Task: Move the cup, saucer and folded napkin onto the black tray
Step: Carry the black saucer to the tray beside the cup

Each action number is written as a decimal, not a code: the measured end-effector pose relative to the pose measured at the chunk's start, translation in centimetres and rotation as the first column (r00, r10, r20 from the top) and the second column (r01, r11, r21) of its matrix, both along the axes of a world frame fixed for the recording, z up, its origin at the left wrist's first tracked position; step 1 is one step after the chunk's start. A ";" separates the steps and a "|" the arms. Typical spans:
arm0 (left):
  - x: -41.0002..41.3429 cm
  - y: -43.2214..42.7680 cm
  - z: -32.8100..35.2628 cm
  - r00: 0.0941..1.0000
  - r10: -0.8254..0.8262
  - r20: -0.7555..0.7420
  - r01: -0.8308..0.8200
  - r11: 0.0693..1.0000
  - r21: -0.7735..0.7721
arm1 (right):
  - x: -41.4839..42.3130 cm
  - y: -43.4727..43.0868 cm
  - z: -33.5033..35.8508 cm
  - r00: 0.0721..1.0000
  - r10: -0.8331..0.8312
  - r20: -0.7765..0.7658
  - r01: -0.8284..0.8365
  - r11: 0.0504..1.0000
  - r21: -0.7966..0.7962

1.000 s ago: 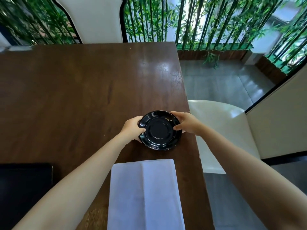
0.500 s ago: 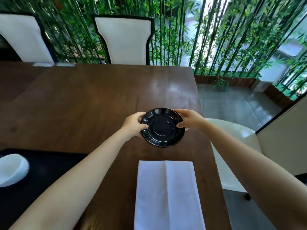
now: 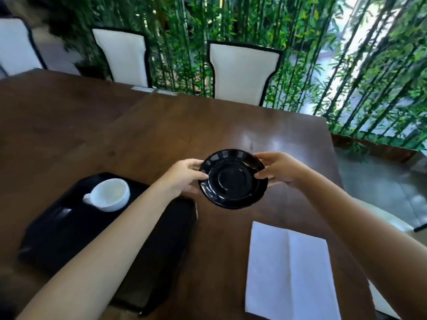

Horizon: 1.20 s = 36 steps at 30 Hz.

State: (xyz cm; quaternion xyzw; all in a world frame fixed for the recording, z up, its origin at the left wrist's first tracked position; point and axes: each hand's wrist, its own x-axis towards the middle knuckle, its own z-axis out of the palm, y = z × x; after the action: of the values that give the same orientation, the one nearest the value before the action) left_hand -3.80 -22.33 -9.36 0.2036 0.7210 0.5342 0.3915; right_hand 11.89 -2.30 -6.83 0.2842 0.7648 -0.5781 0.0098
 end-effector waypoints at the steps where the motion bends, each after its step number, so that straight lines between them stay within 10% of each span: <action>1: -0.5 -1.6 0.1 0.999 0.019 0.043 -0.019 1.000 0.016 | -0.8 -1.1 0.0 1.000 0.009 -0.004 -0.009 1.000 -0.029; 21: -8.6 -27.2 -7.5 0.913 0.377 0.159 -0.353 0.922 -0.159 | -14.8 -23.6 -8.3 0.977 0.193 0.092 -0.157 0.940 -0.302; 36: -12.6 -31.6 -11.8 0.932 0.359 -0.047 -0.354 0.874 -0.334 | -19.0 -30.9 -14.3 0.971 0.128 0.202 -0.077 0.967 -0.244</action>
State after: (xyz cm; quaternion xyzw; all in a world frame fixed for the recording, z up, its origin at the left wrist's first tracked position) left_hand -16.41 -53.93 -21.20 -0.0070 0.8235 0.4675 0.3214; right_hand -7.08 -33.18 -21.17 0.3023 0.6994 -0.6285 0.1564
